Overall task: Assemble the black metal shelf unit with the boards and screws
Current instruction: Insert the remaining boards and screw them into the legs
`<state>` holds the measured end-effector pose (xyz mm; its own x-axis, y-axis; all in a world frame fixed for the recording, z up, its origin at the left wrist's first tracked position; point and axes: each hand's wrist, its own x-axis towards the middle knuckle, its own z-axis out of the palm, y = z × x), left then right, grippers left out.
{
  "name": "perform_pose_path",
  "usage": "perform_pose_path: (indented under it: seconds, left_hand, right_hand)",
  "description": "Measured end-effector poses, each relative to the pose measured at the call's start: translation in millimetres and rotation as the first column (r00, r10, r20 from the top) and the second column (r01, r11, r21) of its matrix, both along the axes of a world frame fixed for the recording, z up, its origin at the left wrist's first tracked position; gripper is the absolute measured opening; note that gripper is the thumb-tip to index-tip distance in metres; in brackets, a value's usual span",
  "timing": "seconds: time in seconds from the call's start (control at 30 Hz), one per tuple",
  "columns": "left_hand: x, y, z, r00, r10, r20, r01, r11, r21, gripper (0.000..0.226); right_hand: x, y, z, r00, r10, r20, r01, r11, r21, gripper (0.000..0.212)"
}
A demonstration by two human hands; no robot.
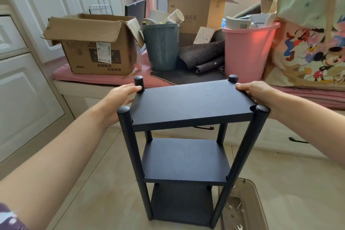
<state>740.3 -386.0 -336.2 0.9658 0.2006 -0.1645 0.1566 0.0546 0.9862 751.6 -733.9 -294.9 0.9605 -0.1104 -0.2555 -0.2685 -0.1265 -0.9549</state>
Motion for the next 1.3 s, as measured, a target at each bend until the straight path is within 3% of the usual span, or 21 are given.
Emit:
perform_pose_path:
  seconds: [0.1, 0.2, 0.33, 0.57, 0.77, 1.3]
  left_hand:
    - [-14, 2, -4, 0.993, 0.026, -0.113, -0.033, 0.998, -0.061, 0.019]
    - [-30, 3, -4, 0.959, -0.136, -0.249, 0.106, 0.986, -0.129, 0.023]
    - [-36, 1, -6, 0.965, -0.126, -0.228, 0.094, 0.985, -0.146, 0.041]
    - [-38, -2, -11, 0.972, -0.083, -0.22, 0.054, 0.989, -0.135, 0.048]
    - [-40, -7, -17, 0.966, -0.121, -0.227, 0.076, 0.977, -0.198, 0.019]
    - [-43, -16, -16, 0.976, -0.059, -0.21, 0.025, 0.986, -0.163, 0.021]
  right_hand:
    - [1, 1, -2, 1.0, -0.005, 0.023, 0.005, 1.0, -0.015, 0.036]
    - [1, -1, -3, 1.0, 0.005, 0.023, -0.006, 1.0, 0.023, 0.028]
    - [3, -3, -11, 1.0, 0.023, -0.006, -0.023, 0.998, 0.053, 0.024]
    - [4, -11, -36, 0.988, 0.092, -0.124, -0.067, 0.979, 0.195, 0.024]
    - [9, -16, -52, 0.986, 0.121, -0.116, -0.099, 0.979, 0.18, 0.023]
    - [5, -13, -67, 0.993, 0.023, -0.116, 0.001, 0.978, 0.207, 0.032]
